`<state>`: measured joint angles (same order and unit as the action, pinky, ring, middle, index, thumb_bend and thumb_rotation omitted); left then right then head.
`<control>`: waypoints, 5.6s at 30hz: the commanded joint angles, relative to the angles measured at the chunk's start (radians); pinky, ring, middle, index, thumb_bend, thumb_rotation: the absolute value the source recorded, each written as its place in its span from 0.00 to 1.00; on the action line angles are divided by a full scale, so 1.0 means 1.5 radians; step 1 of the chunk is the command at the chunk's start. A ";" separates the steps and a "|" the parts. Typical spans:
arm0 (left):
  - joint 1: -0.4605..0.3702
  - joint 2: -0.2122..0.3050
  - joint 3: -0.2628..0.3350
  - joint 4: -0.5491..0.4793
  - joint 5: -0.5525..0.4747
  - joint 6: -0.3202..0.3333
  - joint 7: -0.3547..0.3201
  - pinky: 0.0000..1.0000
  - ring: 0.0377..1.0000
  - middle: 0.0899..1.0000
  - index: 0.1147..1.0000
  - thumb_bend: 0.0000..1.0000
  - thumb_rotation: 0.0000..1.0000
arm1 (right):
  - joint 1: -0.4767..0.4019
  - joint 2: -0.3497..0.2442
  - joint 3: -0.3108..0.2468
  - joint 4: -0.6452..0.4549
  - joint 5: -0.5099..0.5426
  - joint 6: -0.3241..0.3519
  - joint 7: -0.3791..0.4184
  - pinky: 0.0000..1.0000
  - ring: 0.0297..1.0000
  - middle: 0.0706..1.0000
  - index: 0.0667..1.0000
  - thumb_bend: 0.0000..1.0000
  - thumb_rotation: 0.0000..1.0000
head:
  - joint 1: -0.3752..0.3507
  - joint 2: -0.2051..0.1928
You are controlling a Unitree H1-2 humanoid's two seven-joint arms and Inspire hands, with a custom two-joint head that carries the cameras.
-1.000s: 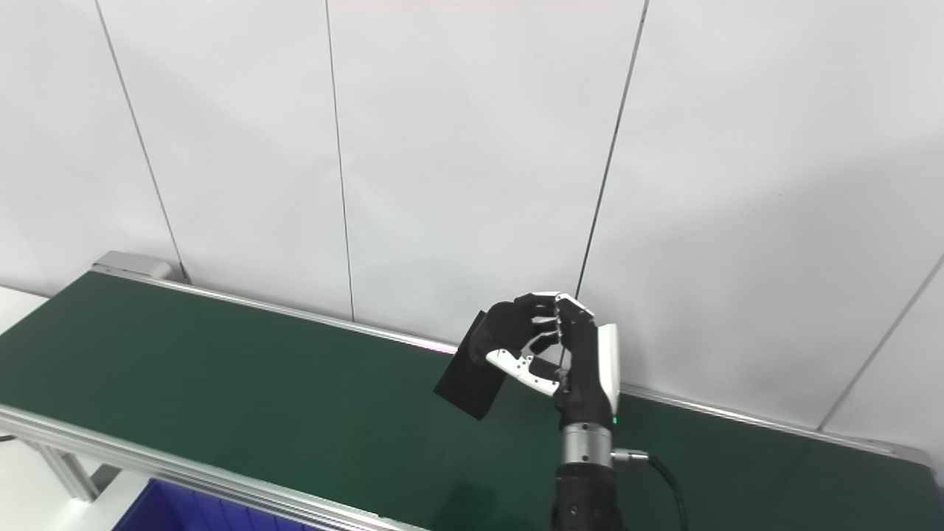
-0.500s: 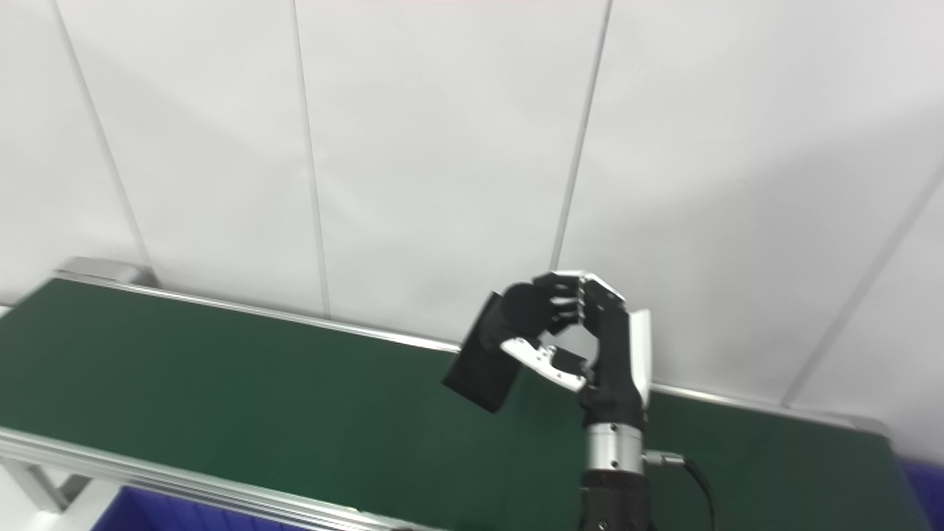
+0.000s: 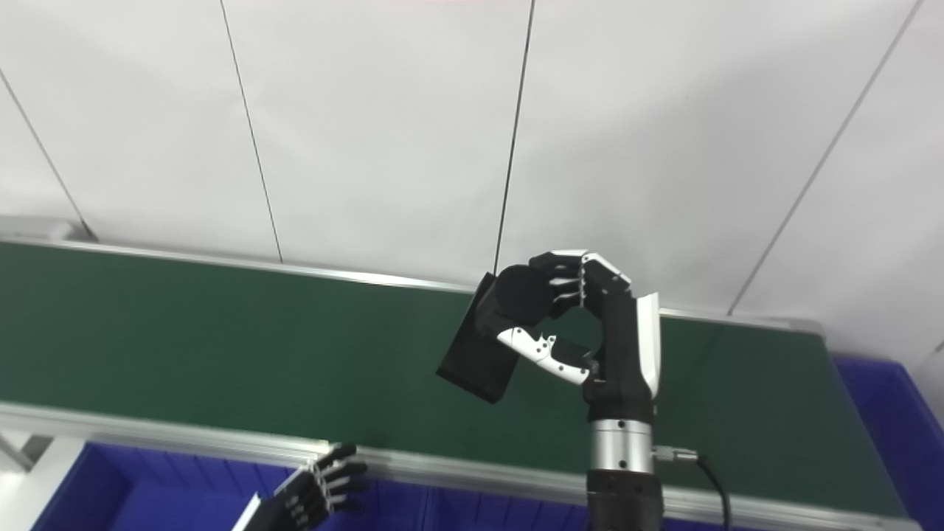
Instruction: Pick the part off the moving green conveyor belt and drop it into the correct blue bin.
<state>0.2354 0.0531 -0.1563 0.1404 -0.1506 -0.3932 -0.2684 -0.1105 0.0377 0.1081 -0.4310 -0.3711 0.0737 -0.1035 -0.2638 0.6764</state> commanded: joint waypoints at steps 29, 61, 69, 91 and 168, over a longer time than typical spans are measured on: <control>0.014 0.026 0.010 -0.105 -0.036 0.061 -0.016 0.64 0.70 0.74 0.79 0.94 0.37 | 0.302 -0.012 0.003 -0.075 -0.006 -0.078 0.000 0.34 0.42 0.46 0.49 0.50 0.00 | -0.023 0.075; 0.008 0.052 0.036 -0.133 -0.074 0.114 -0.028 0.64 0.70 0.74 0.79 0.99 0.39 | 0.205 -0.011 0.096 0.216 -0.105 -0.076 -0.022 0.32 0.41 0.47 0.50 0.50 0.00 | -0.050 0.106; 0.008 0.053 0.041 -0.134 -0.080 0.116 -0.032 0.63 0.70 0.74 0.80 0.98 0.39 | 0.205 -0.016 0.107 0.238 -0.121 -0.083 -0.049 0.32 0.41 0.47 0.50 0.50 0.00 | -0.053 0.113; 0.006 0.059 0.049 -0.141 -0.077 0.122 -0.034 0.63 0.70 0.74 0.81 0.98 0.41 | 0.272 -0.054 0.063 0.111 -0.157 -0.036 -0.051 0.35 0.40 0.46 0.51 0.50 0.00 | -0.063 0.123; 0.008 0.047 0.031 -0.104 -0.019 0.089 -0.037 0.64 0.70 0.75 0.79 0.96 0.38 | 0.212 -0.012 0.132 0.264 0.082 -0.149 0.081 0.70 0.76 0.79 0.82 0.87 0.45 | 0.038 0.052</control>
<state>0.2575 0.1285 -0.1058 -0.0087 -0.1832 -0.2144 -0.3220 0.2217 0.0214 0.3093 -0.0229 -0.2712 -0.0724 0.0130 -0.2133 0.7578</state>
